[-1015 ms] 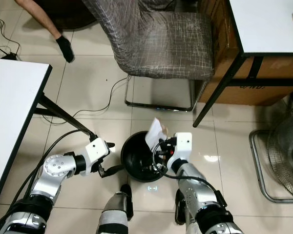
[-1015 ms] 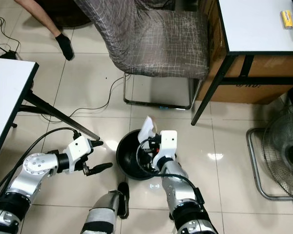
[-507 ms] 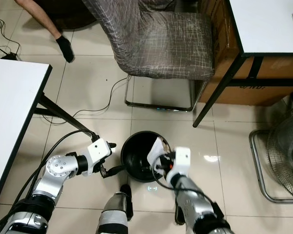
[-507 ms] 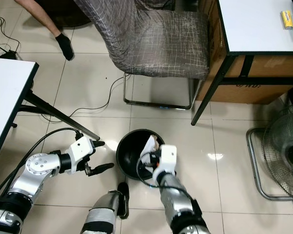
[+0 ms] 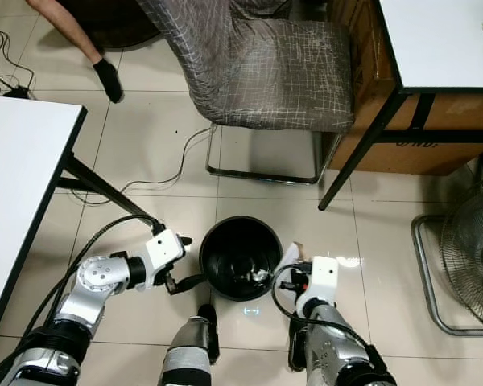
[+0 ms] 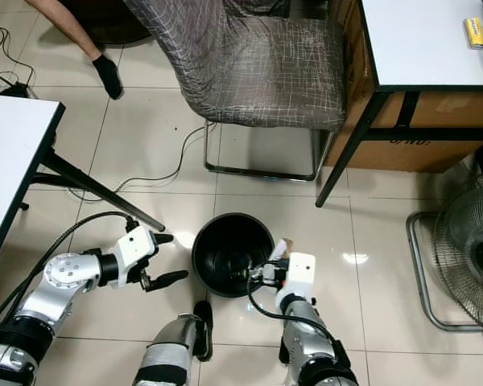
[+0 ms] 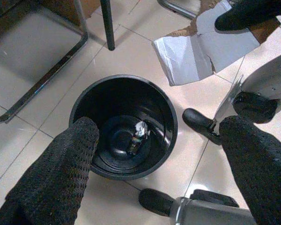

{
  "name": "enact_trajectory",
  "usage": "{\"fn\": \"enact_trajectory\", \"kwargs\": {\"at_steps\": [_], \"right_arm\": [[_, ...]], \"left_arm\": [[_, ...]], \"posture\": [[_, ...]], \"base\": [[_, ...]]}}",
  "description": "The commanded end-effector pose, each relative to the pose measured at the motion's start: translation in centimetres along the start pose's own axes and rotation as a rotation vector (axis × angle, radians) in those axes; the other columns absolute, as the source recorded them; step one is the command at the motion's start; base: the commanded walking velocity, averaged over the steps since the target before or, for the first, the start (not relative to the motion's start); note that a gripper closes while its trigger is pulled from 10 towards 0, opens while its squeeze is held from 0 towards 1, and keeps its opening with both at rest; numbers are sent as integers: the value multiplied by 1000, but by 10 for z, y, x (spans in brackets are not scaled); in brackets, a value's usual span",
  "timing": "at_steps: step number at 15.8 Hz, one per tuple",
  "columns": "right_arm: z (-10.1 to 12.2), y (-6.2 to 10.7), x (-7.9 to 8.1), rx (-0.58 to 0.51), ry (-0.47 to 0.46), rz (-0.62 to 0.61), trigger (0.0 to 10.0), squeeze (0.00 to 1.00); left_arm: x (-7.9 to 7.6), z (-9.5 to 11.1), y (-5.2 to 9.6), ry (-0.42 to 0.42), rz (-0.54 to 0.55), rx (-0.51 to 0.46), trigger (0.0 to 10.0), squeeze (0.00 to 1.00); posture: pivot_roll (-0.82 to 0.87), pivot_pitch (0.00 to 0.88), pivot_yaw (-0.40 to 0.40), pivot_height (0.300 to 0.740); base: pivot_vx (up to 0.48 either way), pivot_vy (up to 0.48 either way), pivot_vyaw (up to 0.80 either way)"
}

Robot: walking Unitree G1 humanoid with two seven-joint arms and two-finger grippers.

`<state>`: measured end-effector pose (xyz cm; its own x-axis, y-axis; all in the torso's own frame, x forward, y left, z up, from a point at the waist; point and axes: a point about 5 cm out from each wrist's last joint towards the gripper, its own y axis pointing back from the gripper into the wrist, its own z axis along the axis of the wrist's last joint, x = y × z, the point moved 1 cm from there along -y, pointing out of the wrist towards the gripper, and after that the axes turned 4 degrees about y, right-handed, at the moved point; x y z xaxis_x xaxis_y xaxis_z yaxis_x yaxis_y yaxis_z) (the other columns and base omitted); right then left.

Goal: Picking trash to rubbish bin

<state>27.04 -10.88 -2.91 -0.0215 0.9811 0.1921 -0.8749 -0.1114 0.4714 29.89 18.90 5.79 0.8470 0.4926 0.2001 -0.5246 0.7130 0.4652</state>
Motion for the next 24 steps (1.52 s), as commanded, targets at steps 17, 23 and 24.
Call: {"fn": "enact_trajectory", "kwargs": {"at_steps": [17,23,24], "right_arm": [[43,-13,19,-166,20,144,10000,0],[45,-16,42,-137,26,222,10000,0],[43,-16,44,-125,24,225,10000,0]], "left_arm": [[-1,-19,22,-3,-6,78,10000,0],[-3,-23,29,-8,-7,92,10000,0],[-3,-23,29,-9,-8,93,10000,0]], "posture": [[298,418,102,740],[314,427,100,740],[316,428,99,740]], "base": [[0,0,0],[0,0,0],[0,0,0]]}}
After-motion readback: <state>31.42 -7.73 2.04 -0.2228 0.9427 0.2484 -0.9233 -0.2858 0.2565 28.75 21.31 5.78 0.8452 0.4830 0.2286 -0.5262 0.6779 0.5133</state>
